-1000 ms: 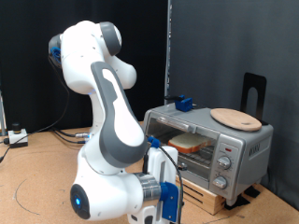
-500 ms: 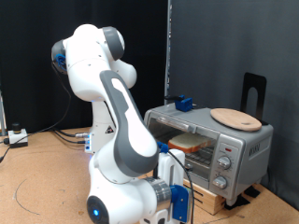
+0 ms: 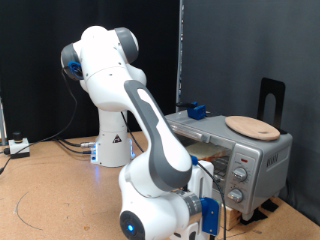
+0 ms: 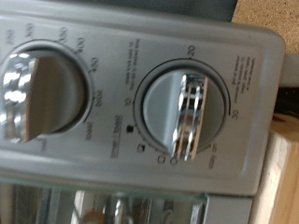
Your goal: Make a piece of toast with the oven
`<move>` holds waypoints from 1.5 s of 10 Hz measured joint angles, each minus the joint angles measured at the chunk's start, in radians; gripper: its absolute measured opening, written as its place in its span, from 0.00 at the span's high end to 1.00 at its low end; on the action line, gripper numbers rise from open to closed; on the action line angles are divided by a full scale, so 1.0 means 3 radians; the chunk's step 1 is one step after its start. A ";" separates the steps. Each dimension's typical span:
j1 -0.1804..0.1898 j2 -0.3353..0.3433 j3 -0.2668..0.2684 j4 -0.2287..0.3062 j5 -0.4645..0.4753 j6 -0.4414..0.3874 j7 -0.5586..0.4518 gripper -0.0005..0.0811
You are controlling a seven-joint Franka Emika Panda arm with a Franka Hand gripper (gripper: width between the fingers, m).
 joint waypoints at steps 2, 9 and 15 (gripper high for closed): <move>0.0053 0.0000 0.0048 -0.0055 0.0019 0.0134 -0.0014 0.01; 0.0107 0.0004 0.0124 -0.0130 0.0121 0.0271 -0.0015 0.32; 0.0101 0.0019 0.0121 -0.0167 0.0119 0.0295 -0.0015 0.89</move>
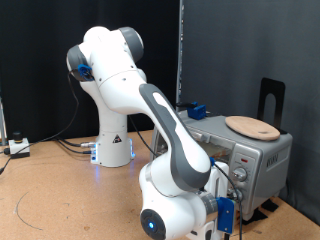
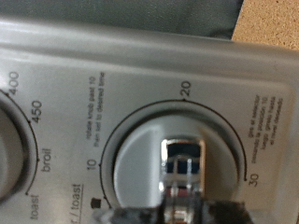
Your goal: Make a piece of toast with the oven
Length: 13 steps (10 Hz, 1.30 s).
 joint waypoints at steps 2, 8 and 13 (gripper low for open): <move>0.0000 0.0000 0.0000 0.0001 -0.0001 -0.0002 -0.0038 0.89; -0.0126 -0.0262 0.0142 -0.0359 0.0103 0.0530 -0.1730 0.89; -0.0188 -0.0378 0.0226 -0.0359 0.0208 0.0479 -0.1719 0.99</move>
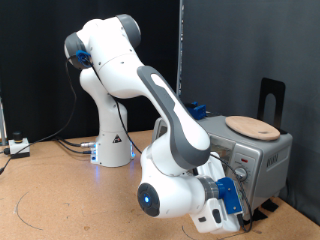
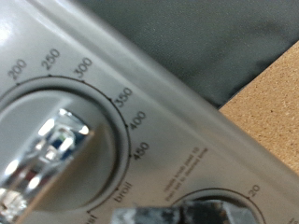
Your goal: Make a piece of toast with the oven
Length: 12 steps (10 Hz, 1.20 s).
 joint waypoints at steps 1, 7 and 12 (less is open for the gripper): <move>-0.0008 -0.0018 -0.0004 0.0001 -0.0003 -0.0048 0.0078 0.99; -0.0016 -0.0042 -0.0102 0.0002 -0.0130 -0.0190 0.0556 0.66; -0.0031 -0.0042 -0.0205 0.0000 -0.0223 -0.0250 0.0577 0.11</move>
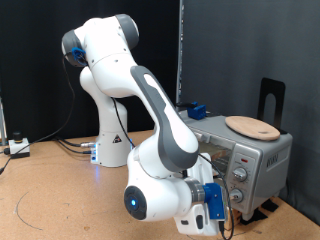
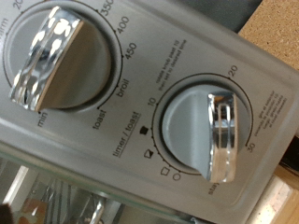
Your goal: Make a piece of toast with the oven
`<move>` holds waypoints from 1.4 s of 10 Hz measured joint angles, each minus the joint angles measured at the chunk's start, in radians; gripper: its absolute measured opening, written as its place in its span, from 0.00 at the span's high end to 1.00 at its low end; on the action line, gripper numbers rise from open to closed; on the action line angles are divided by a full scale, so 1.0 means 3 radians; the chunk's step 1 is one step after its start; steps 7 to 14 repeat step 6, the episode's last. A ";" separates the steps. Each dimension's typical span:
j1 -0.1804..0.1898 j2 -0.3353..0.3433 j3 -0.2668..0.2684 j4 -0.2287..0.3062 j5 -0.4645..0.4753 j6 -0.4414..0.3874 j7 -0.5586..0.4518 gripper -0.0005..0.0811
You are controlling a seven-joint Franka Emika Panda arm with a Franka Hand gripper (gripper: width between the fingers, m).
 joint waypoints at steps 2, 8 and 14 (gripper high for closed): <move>-0.0009 0.0000 -0.0002 0.0000 0.0000 -0.0026 0.0000 0.02; -0.0157 -0.0068 -0.0112 0.0054 -0.0016 -0.0223 0.0245 0.01; -0.0157 -0.0068 -0.0112 0.0054 -0.0016 -0.0223 0.0245 0.01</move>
